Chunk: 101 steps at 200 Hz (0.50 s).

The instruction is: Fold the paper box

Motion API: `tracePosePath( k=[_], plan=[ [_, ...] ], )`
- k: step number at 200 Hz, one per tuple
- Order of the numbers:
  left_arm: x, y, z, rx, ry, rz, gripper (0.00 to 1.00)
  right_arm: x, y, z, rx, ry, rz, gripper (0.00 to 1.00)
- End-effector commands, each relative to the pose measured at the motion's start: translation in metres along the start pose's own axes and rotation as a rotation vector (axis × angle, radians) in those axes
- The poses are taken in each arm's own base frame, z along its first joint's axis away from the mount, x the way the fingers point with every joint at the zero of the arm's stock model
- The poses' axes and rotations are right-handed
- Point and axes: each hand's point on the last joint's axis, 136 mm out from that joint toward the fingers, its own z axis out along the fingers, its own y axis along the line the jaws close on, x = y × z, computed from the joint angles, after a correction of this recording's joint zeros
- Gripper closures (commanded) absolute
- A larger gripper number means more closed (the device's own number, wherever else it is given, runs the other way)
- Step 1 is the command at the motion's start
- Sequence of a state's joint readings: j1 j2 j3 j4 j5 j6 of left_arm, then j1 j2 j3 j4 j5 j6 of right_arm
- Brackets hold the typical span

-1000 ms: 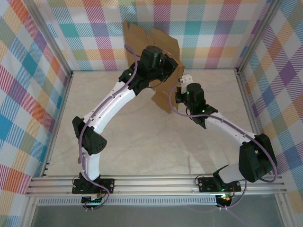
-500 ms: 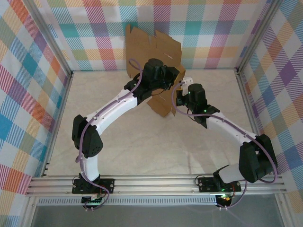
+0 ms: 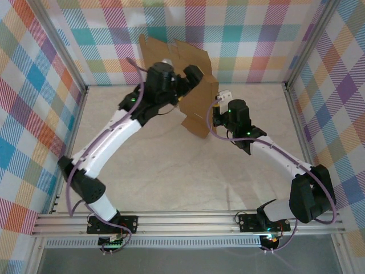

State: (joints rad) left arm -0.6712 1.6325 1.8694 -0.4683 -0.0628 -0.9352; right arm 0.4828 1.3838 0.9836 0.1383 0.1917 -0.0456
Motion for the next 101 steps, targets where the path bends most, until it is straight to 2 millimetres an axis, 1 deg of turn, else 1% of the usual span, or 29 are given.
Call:
tracePosePath(
  k=[1,13,23,37,53,74,101],
  plan=[
    [-0.034,0.005,-0.039,-0.03,-0.099,0.137,0.0,-0.031,0.006,-0.012,-0.046,-0.072,-0.006,1.0],
    [-0.042,0.012,-0.049,-0.055,-0.122,0.182,0.0,-0.029,0.01,-0.013,-0.068,-0.052,-0.001,1.0],
    [-0.051,0.021,-0.058,-0.093,-0.145,0.217,0.0,-0.027,0.013,-0.015,-0.091,-0.029,0.001,1.0],
    [-0.062,0.036,-0.066,-0.152,-0.172,0.256,0.0,-0.024,0.018,-0.019,-0.134,0.004,0.012,1.0],
    [-0.074,0.055,-0.074,-0.203,-0.188,0.269,0.0,-0.022,0.018,-0.023,-0.146,0.029,0.042,1.0],
    [-0.084,0.08,-0.078,-0.249,-0.193,0.253,0.0,-0.026,0.017,-0.036,-0.174,0.053,0.075,1.0],
    [-0.09,0.104,-0.077,-0.29,-0.184,0.235,0.0,-0.038,0.013,-0.055,-0.256,0.079,0.224,1.0]
  ],
)
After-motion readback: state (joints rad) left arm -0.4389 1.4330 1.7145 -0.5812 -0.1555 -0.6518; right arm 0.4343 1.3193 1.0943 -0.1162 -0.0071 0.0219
